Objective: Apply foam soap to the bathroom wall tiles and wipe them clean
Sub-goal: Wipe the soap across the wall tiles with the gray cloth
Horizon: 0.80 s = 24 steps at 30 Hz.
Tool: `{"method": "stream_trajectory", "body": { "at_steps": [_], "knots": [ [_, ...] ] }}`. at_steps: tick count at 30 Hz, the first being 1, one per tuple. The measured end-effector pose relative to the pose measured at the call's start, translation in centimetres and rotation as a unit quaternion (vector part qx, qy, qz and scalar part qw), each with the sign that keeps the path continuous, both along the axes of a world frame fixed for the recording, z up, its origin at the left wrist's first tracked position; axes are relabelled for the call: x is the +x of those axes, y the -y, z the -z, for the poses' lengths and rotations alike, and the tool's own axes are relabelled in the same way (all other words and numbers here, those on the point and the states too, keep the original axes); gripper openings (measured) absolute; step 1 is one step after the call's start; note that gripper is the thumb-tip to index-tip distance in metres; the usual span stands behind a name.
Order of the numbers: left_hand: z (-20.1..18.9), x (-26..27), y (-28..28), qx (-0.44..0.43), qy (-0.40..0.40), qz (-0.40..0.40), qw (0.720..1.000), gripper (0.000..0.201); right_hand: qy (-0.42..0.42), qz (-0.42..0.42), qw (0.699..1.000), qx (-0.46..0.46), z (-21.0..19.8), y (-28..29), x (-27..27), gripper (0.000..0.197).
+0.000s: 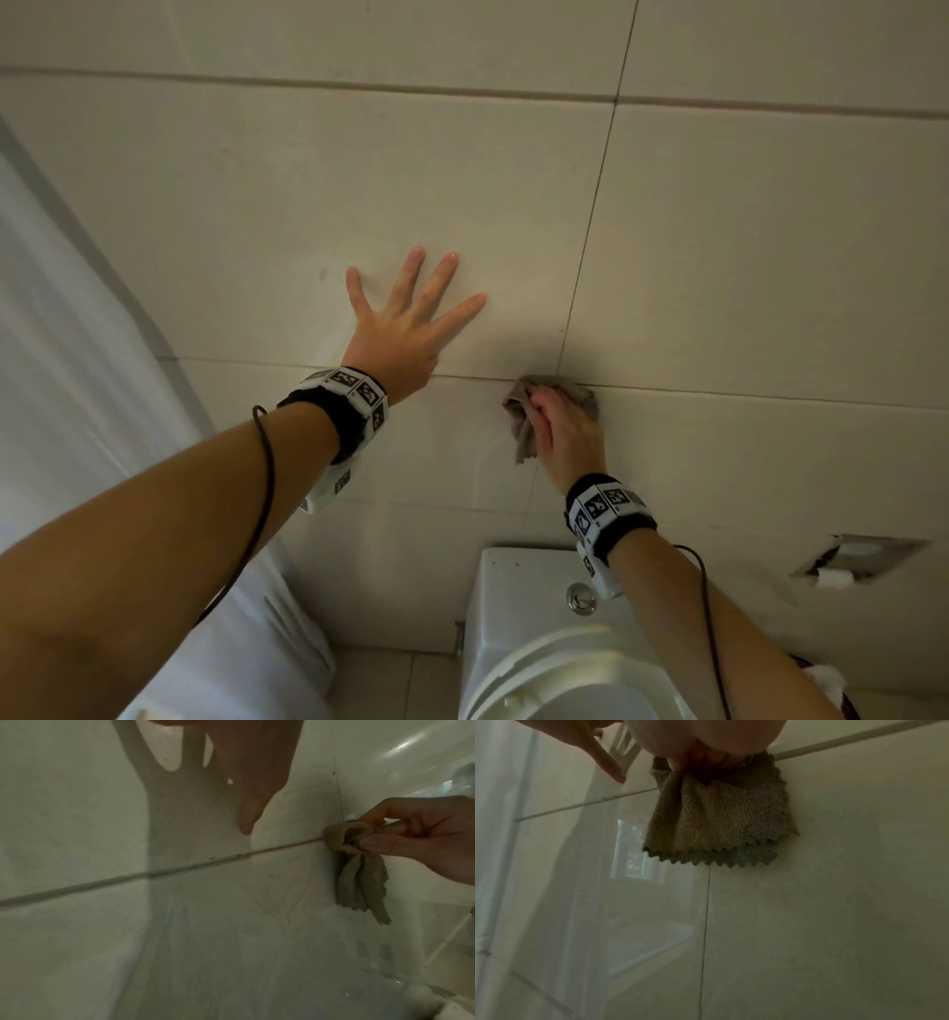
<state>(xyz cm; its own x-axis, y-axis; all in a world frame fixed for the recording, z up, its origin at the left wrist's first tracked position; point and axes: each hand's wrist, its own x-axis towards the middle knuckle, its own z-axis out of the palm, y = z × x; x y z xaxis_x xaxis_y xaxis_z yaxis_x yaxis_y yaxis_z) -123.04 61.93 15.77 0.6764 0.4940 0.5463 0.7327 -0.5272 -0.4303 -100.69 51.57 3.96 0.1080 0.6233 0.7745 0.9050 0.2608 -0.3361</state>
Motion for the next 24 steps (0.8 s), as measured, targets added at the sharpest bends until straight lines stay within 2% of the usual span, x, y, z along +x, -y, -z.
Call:
{"method": "stream_trajectory", "body": {
  "at_steps": [6,13,20,22,24],
  "knots": [
    [-0.1,-1.8,-0.9,0.014,0.0,0.036,0.999,0.088,-0.005,0.002,1.0,-0.001,-0.4,-0.7,-1.2,0.029],
    [-0.3,-6.4,-2.1,-0.032,0.054,0.015,0.998,0.099,-0.001,-0.043,0.999,0.002,-0.8,-3.7,-6.3,0.027],
    [-0.5,-12.7,-2.9,-0.094,0.044,0.054,0.993,0.106,0.003,-0.065,0.997,-0.039,-1.8,-7.2,-14.2,0.03],
    [0.2,-14.6,-2.6,-0.124,0.066,0.055,0.989,0.105,-0.028,-0.072,0.994,-0.079,-2.3,-7.8,-16.6,0.032],
    [1.0,-16.6,-2.1,-0.169,0.113,0.054,0.978,0.103,-0.108,-0.089,0.98,-0.142,-3.5,-7.8,-18.4,0.025]
  ]
}}
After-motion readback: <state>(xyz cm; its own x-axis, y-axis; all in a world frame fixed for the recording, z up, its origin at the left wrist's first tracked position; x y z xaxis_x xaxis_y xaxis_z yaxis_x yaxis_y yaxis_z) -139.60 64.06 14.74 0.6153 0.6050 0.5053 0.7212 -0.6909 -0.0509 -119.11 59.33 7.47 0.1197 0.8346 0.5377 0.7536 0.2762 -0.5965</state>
